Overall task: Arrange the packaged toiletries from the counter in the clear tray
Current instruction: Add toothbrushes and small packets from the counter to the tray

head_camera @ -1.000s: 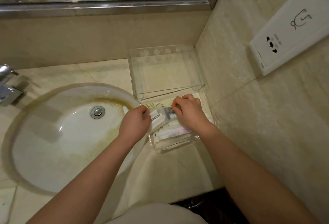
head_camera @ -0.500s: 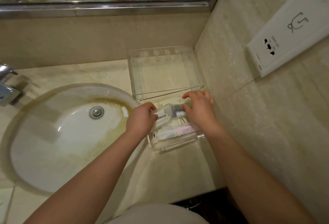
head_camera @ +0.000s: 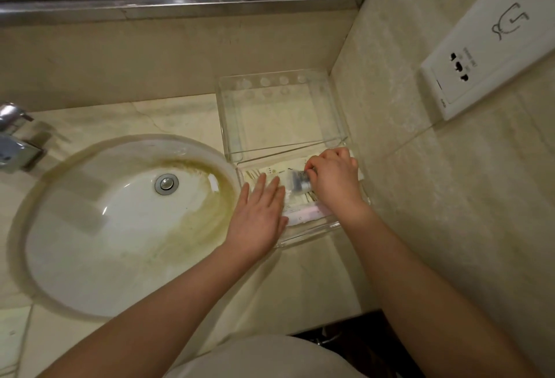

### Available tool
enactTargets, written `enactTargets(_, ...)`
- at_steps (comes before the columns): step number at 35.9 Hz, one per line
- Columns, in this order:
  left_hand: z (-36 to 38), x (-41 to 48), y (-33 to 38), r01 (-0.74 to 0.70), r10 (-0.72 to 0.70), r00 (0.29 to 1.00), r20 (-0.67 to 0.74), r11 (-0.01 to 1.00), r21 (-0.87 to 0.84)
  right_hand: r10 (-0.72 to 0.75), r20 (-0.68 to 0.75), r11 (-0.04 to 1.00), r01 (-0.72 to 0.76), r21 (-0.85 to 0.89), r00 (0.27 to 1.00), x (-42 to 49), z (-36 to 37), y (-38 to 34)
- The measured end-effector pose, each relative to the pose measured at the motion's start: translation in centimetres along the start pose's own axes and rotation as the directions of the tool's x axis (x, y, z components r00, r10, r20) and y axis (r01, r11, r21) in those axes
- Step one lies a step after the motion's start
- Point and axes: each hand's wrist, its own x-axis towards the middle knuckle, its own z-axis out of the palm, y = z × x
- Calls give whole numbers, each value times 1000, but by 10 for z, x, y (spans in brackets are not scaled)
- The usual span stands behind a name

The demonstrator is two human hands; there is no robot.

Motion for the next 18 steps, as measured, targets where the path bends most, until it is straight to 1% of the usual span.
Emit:
enactTargets(2,6,-4,3,-28,26,997,76,999,30,-10,47,1000,10,8,999,0,2,-1)
enactTargets(4,11,-7,3,-47,41,994,102,997,60,-12,57,1000,10,20,998,-1,4,-1)
enactTargets(11,11,-11,-3,-77,73,994,82,996,44,-14,-43,1000,14,-4,999,-6,4,3)
enactTargets(18,9,-14,-1,-62,58,994,89,997,45,-45,29,999,46,-28,999,-4,10,4)
